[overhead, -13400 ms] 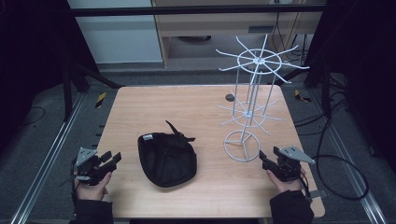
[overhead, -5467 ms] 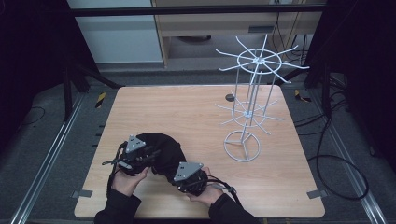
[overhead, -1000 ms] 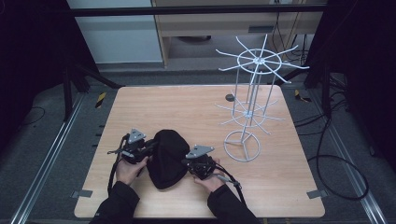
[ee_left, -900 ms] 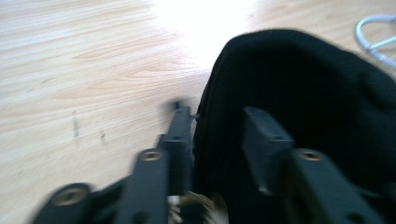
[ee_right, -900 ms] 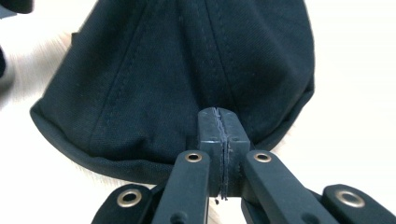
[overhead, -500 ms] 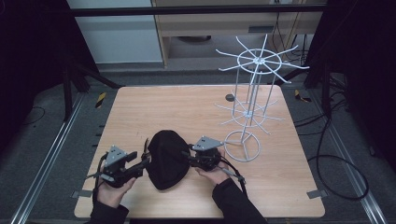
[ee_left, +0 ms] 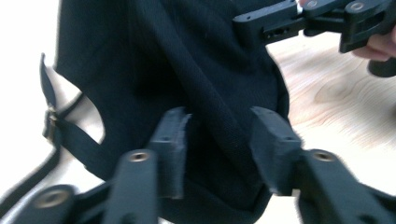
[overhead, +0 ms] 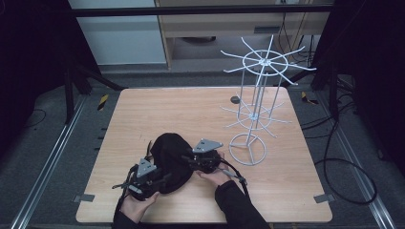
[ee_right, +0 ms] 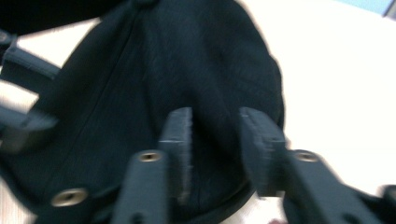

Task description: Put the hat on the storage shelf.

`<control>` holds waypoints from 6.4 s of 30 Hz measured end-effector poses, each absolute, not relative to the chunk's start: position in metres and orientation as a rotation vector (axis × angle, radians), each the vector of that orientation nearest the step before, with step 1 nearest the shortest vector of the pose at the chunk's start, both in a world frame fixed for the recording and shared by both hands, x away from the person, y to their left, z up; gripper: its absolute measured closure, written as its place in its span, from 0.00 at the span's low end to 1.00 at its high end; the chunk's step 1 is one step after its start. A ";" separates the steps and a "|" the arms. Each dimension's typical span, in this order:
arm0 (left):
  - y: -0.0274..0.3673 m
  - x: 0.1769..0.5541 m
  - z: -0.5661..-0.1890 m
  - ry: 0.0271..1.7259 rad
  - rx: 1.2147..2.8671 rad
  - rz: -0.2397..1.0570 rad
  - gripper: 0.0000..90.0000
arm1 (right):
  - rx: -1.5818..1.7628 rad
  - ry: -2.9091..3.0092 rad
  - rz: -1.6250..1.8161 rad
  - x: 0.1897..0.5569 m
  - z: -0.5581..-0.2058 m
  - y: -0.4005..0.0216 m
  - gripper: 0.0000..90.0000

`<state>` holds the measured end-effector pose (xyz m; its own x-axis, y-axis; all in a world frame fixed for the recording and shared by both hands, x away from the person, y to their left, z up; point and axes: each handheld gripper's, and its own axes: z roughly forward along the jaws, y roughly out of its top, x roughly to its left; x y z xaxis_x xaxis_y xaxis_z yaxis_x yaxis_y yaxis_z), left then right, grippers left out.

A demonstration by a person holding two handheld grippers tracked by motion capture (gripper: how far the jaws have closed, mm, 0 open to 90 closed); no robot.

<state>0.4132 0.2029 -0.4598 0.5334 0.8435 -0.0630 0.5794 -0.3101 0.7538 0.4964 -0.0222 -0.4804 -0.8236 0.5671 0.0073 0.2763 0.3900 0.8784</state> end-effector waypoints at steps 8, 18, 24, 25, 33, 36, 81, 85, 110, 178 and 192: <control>0.216 0.425 -0.461 1.194 2.041 0.451 0.95 | 0.688 2.470 1.325 0.486 -0.479 -0.018 0.99; 0.231 0.457 -0.464 1.253 2.020 0.547 0.93 | 0.751 2.471 1.372 0.461 -0.478 0.000 0.96; 0.240 0.469 -0.466 1.241 2.019 0.594 0.93 | 0.766 2.447 1.384 0.459 -0.481 0.018 0.89; 0.242 0.472 -0.466 1.238 2.015 0.599 0.92 | 0.763 2.444 1.387 0.459 -0.481 0.019 0.88; 0.250 0.482 -0.466 1.206 1.994 0.639 0.87 | 0.782 2.342 1.421 0.459 -0.463 -0.004 0.72; 0.254 0.481 -0.461 1.236 1.944 0.639 0.77 | 0.796 2.314 1.381 0.460 -0.452 -0.023 0.69; 0.183 0.480 -0.450 1.407 1.868 0.618 0.85 | 1.320 1.910 1.148 0.429 -0.470 -0.250 0.37; 0.193 0.477 -0.449 1.379 1.854 0.614 0.96 | 1.318 1.911 1.132 0.430 -0.471 -0.251 0.38; 0.227 0.426 -0.377 0.983 1.673 0.616 0.99 | 1.337 1.865 1.112 0.429 -0.473 -0.265 0.38; 0.148 0.439 -0.306 0.606 1.351 0.392 0.98 | 1.327 1.890 1.093 0.434 -0.480 -0.265 0.38; 0.124 0.450 -0.325 0.616 1.533 0.409 0.84 | 1.323 1.900 1.090 0.435 -0.481 -0.265 0.37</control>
